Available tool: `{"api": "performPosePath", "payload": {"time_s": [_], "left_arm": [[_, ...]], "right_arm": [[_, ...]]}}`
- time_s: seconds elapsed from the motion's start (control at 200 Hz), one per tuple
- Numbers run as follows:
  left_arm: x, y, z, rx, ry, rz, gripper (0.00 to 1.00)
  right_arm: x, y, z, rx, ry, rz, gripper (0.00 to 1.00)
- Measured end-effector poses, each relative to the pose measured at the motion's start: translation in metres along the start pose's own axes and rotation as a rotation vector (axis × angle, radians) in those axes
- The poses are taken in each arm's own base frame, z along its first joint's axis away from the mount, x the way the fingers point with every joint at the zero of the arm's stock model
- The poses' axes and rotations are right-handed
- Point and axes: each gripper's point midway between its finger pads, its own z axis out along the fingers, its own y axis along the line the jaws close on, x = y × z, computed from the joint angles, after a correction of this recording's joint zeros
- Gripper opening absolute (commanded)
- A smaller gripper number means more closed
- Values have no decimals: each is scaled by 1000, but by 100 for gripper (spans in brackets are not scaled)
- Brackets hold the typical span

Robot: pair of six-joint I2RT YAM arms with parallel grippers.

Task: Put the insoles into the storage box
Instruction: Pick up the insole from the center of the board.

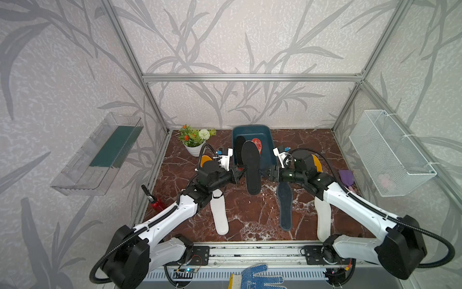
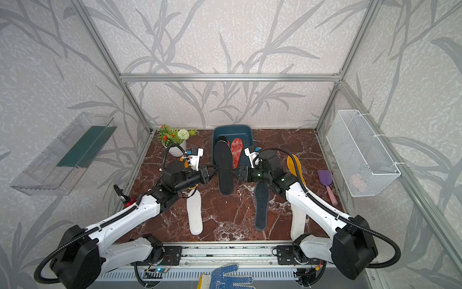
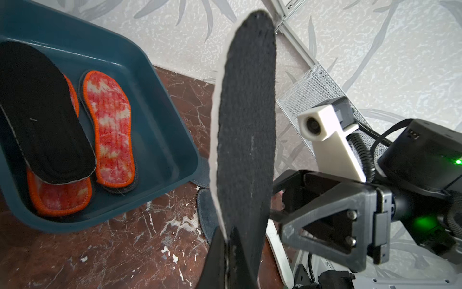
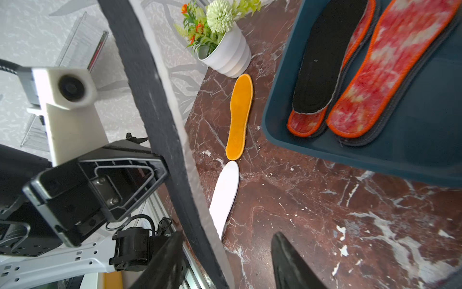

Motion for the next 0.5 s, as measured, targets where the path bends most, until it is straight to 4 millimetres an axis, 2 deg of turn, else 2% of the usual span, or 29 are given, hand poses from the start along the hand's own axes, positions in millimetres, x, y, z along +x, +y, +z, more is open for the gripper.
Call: {"api": "performPosePath", "payload": {"time_s": [0.035, 0.125, 0.21, 0.48, 0.5], "left_arm": [[-2, -2, 1, 4, -2, 4, 0], [-6, -6, 3, 14, -3, 9, 0], [-8, -7, 6, 17, 4, 14, 0], [-16, 0, 16, -28, 24, 31, 0], [-18, 1, 16, -33, 23, 32, 4]], "right_arm": [[3, 0, 4, -3, 12, -1, 44], [11, -2, 16, -10, 44, 12, 17], [14, -5, 23, -12, 59, 31, 0], [5, -7, 24, -2, 38, 39, 0], [3, -8, 23, 1, 34, 41, 0]]}}
